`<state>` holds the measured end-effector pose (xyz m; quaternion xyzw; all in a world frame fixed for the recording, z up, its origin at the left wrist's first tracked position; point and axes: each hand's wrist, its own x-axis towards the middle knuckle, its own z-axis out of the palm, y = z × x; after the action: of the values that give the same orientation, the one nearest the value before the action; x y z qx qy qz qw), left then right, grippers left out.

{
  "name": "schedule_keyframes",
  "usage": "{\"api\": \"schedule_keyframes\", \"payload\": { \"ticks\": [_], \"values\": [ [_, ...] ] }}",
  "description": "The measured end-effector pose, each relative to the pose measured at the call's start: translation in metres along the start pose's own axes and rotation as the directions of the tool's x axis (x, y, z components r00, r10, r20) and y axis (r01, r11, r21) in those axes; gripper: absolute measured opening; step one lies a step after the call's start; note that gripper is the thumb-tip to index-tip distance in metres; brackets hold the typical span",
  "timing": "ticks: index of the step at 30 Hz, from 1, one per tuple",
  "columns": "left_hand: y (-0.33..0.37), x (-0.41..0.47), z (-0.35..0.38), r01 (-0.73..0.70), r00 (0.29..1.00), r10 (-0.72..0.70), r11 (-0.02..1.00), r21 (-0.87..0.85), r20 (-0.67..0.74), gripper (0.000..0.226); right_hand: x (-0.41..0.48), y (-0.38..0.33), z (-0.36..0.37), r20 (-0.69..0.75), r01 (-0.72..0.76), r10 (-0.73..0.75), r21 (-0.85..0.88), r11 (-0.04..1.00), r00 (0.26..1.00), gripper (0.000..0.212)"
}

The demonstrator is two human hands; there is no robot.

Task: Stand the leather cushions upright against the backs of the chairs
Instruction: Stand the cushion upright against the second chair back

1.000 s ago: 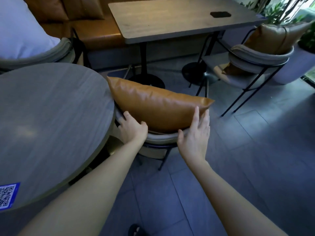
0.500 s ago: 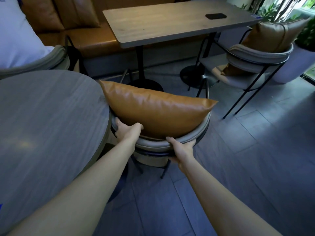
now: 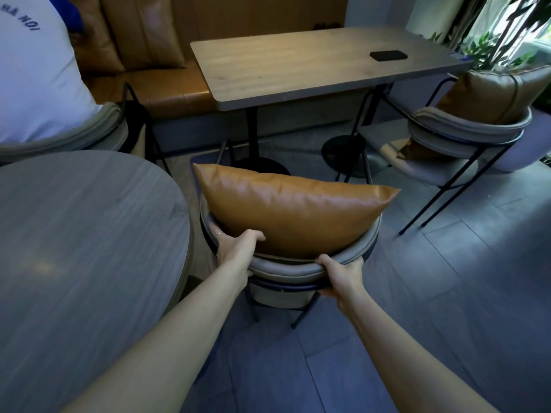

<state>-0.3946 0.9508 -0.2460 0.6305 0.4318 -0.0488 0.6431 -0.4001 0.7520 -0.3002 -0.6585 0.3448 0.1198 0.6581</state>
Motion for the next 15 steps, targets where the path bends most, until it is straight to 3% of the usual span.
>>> {"api": "schedule_keyframes", "payload": {
  "ticks": [7,15],
  "values": [
    [0.035,0.033,0.017,0.126,0.986,-0.12,0.991,-0.051,0.113,0.113,0.054,-0.037,-0.013,0.018,0.008,-0.006,-0.111,0.994,1.0,0.083],
    [0.061,0.055,0.056,0.11,0.984,-0.091,0.987,-0.121,0.154,0.118,0.111,-0.079,-0.014,0.039,0.025,-0.018,-0.201,0.979,0.999,0.075]
  ]
}}
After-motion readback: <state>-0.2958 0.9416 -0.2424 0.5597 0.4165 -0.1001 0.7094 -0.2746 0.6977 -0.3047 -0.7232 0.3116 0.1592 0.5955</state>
